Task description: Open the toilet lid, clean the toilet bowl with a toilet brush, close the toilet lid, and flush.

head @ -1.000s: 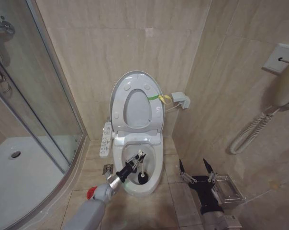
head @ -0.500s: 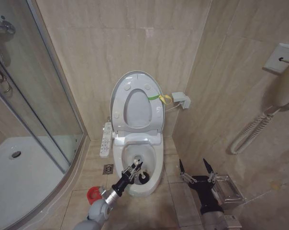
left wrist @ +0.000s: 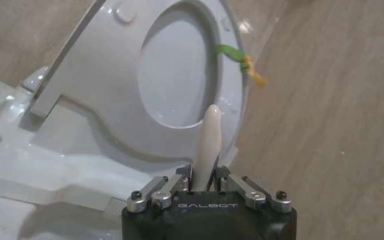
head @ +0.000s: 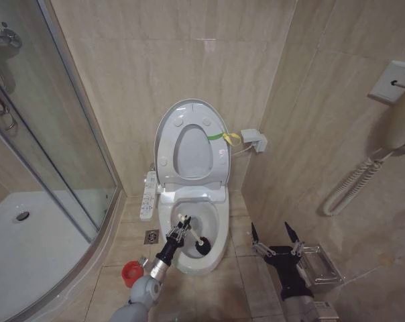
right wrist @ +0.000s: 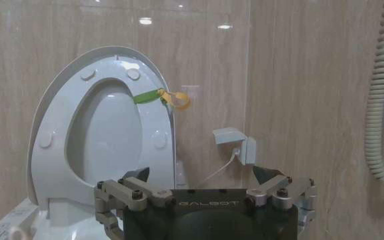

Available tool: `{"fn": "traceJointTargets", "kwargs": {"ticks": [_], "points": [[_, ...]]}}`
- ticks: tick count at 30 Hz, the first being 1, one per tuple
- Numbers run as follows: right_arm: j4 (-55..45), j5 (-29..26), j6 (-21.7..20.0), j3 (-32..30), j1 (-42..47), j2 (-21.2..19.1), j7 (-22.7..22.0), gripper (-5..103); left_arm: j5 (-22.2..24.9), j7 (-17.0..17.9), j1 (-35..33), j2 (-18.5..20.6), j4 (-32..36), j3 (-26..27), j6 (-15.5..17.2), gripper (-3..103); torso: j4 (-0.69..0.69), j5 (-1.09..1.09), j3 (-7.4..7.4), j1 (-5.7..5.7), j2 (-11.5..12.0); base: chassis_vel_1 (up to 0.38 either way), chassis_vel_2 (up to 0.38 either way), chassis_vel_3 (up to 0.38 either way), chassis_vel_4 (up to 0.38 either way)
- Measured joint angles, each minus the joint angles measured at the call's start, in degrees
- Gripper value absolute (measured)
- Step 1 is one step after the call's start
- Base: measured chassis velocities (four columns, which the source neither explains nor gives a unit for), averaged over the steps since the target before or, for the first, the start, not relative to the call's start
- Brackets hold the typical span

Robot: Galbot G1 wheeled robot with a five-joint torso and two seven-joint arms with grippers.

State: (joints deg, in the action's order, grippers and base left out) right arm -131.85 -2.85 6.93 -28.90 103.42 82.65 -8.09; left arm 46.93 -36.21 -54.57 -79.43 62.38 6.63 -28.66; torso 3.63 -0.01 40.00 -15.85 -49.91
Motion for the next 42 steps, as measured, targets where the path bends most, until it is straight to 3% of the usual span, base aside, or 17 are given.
{"fn": "traceJointTargets", "kwargs": {"ticks": [4,13,26,33,38,42], "points": [[0.0,0.0,0.0,0.0,0.0,0.0,0.0,100,0.13,0.28,5.9,-2.46,-6.28,-0.75,-0.04,21,0.02,0.0,0.0,0.0,0.0,0.0,0.0,0.0,0.0],[0.0,0.0,0.0,0.0,0.0,0.0,0.0,100,-0.29,-0.18,14.53,-3.47,-10.9,-2.55,0.14,19,0.04,-0.01,0.02,-0.02,0.01,0.0,0.0,0.0,0.0],[0.0,0.0,0.0,0.01,0.0,0.0,0.0,100,-5.63,-5.63,12.25,-3.76,-14.43,-1.59,-2.23,19,-0.01,0.0,-0.02,0.0,0.0,0.0,0.0,0.0,0.0],[0.0,0.0,0.0,0.01,0.0,0.0,0.0,100,-7.31,-5.56,11.51,-2.19,-11.88,-1.66,-3.0,19,0.0,-0.01,0.01,0.01,0.0,0.0,0.0,0.0,0.0],[0.0,0.0,0.0,0.0,0.0,0.0,0.0,100,-8.68,-4.91,13.29,-2.87,-10.69,-1.51,-4.09,19,0.06,-0.01,0.01,-0.01,0.0,0.0,0.0,0.0,0.0],[0.0,0.0,0.0,0.01,0.0,0.0,0.0,100,-10.99,-6.29,12.88,-4.29,-13.48,-1.37,-5.53,19,0.0,-0.01,0.01,-0.01,0.0,0.0,0.0,0.0,0.0]]}}
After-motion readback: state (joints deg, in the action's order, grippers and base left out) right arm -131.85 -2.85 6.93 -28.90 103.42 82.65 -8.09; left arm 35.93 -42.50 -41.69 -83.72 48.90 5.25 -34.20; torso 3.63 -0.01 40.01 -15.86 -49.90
